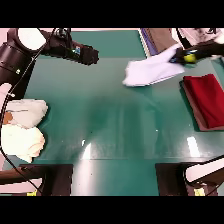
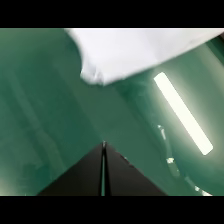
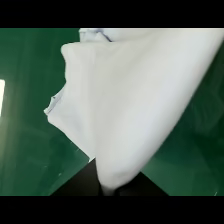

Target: Fold the shirts.

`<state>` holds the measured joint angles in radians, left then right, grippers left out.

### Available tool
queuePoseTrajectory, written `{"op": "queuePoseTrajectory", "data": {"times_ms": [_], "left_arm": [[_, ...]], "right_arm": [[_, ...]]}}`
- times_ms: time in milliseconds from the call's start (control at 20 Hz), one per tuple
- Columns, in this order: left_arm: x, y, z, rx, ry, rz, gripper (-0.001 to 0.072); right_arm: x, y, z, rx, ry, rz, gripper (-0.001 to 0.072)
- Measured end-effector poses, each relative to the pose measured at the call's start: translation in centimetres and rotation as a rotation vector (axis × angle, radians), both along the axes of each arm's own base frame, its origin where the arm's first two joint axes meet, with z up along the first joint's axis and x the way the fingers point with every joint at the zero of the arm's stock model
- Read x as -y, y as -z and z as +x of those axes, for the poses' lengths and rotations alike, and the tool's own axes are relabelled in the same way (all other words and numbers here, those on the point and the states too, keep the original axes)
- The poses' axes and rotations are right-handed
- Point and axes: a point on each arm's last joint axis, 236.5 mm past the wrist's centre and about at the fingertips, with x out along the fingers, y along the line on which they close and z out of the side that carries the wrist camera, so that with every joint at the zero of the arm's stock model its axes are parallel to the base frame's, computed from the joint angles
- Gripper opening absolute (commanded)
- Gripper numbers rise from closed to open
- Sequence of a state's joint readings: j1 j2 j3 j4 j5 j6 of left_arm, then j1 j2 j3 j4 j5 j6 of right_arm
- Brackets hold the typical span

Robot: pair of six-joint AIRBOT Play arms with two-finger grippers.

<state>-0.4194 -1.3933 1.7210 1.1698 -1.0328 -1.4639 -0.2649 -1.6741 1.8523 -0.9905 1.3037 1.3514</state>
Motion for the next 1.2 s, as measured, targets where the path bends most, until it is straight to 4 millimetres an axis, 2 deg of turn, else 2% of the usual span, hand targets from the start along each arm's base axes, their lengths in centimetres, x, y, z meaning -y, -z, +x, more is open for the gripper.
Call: {"op": "queuePoseTrajectory", "data": {"times_ms": [150,250,450,650,800,1050,1200], "left_arm": [[0.0,0.0,0.0,-0.002,-0.006,-0.004,0.0027],[0.3,-0.1,-0.1,-0.010,-0.005,-0.013,0.0027],[0.3,-0.1,-0.1,-0.022,-0.018,-0.026,0.0027],[0.2,-0.1,-0.1,-0.034,-0.031,-0.035,0.0027],[0.3,0.0,-0.1,-0.041,-0.034,-0.039,0.0028],[0.2,0.0,-0.2,-0.045,-0.037,-0.041,0.0028],[0.2,0.1,-0.3,-0.052,-0.034,-0.037,0.0028]], "right_arm": [[8.5,-1.5,-1.4,0.019,0.173,-0.017,0.0021],[12.9,-1.9,-2.3,0.031,0.266,-0.025,0.0021],[17.7,-3.6,-2.2,0.118,0.390,-0.036,0.0021],[19.3,-6.9,-1.0,0.235,0.438,-0.053,0.0020],[19.7,-9.9,-0.8,0.301,0.441,-0.080,0.0021],[19.8,-11.4,-3.1,0.289,0.440,-0.123,0.0021],[19.8,-10.8,-5.8,0.246,0.463,-0.139,0.0021]]}}
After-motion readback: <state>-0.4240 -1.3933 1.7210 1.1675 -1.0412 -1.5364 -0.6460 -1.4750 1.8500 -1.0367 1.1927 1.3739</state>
